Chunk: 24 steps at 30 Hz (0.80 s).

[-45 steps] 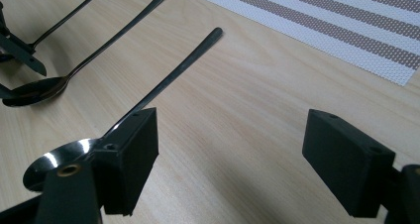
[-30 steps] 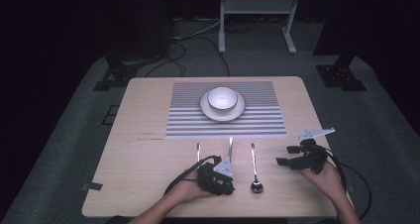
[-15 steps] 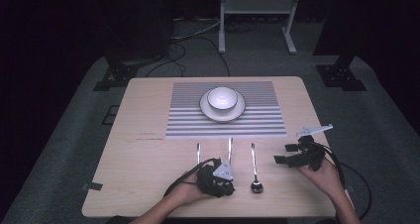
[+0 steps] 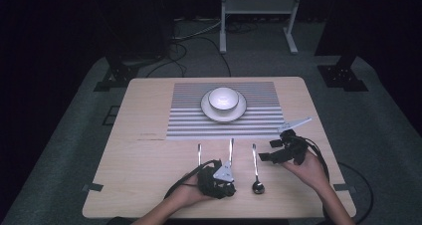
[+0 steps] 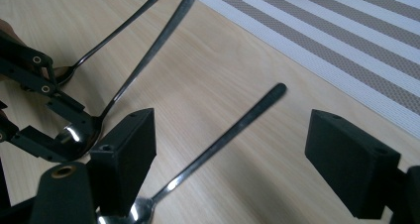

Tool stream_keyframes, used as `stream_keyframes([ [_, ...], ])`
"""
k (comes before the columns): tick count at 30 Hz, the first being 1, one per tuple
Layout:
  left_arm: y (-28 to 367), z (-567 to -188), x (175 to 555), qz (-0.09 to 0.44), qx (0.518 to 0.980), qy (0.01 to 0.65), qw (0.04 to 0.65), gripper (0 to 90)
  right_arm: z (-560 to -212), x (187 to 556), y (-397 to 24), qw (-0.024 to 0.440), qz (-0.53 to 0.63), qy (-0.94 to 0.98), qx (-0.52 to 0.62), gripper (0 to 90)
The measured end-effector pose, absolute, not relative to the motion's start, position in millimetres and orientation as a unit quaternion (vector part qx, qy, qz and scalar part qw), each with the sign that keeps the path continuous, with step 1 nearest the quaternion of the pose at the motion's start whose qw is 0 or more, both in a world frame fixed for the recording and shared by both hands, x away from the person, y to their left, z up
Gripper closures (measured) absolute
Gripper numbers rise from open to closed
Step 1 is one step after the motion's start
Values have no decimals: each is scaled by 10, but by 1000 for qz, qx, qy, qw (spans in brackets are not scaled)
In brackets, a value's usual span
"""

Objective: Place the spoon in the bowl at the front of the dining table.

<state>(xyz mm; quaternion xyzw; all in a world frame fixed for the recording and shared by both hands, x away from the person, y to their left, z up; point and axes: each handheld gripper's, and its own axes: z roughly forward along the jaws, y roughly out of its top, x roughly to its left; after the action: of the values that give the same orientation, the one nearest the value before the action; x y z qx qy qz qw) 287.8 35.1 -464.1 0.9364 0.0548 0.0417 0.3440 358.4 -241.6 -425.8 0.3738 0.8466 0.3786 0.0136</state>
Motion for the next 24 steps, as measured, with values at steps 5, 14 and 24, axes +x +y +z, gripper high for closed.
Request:
stream_keyframes([
  [5,352,-4642,2877,42,936,56,345,643,-4238,3652,-2273,9,372,854,363,186],
  [14,349,-4645,2880,41,935,57,348,643,-4233,3761,-2066,0,364,863,350,187],
  [24,348,-4641,2879,44,937,54,344,643,-4250,3859,-1870,-10,361,869,340,188],
])
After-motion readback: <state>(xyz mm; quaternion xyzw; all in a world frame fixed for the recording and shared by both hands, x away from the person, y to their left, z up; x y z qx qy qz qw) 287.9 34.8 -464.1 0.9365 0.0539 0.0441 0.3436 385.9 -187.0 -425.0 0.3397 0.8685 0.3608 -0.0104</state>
